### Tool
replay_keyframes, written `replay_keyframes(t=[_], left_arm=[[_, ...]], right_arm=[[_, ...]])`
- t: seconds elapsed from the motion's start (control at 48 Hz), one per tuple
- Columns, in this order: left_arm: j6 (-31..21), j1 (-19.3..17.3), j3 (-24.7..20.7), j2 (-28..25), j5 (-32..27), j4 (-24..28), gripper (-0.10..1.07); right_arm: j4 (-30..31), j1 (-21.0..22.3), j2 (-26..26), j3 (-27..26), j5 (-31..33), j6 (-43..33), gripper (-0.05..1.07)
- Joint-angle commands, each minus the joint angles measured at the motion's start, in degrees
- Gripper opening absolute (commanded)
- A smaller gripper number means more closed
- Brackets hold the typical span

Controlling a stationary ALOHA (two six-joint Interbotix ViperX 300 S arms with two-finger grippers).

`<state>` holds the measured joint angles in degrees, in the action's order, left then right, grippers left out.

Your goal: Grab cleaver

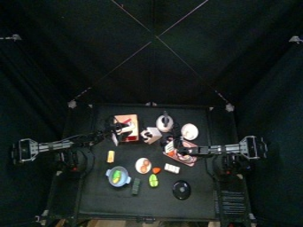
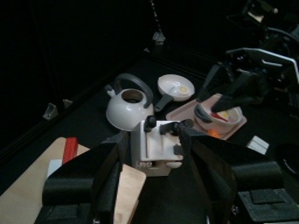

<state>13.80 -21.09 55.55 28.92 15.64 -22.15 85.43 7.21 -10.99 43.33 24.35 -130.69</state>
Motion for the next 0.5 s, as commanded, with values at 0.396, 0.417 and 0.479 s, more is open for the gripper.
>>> replay_keyframes(t=[0.396, 0.417, 0.479], left_arm=[[-0.1, -1.4, -13.4, -15.4, -6.2, 1.7, 0.86], [-0.1, -1.4, -13.5, -15.7, -6.1, 1.7, 0.86], [-0.1, -1.5, -14.1, -16.7, -6.1, 1.6, 0.86]], right_arm=[[5.7, 10.1, 1.4, -0.3, -8.2, -0.1, 0.61], [5.9, 10.2, 1.6, -0.2, -8.2, -0.2, 0.61], [6.2, 10.5, 2.1, -0.4, -8.5, -0.2, 0.61]])
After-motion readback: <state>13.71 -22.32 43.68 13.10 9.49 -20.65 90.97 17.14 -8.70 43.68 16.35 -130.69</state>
